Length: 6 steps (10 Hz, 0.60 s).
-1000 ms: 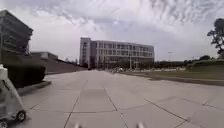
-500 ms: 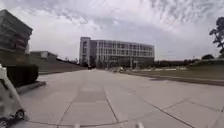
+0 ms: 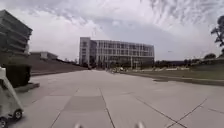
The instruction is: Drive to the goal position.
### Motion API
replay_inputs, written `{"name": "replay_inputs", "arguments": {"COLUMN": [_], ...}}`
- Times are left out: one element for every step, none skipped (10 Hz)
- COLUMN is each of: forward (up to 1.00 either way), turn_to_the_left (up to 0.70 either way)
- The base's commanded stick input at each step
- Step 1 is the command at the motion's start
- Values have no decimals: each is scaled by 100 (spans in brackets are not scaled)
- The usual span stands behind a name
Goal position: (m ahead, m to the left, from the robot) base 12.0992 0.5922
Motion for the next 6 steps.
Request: {"name": "replay_inputs", "arguments": {"forward": [70,70,70,70,70,70], "turn_to_the_left": [0,0,0,0,0,0]}}
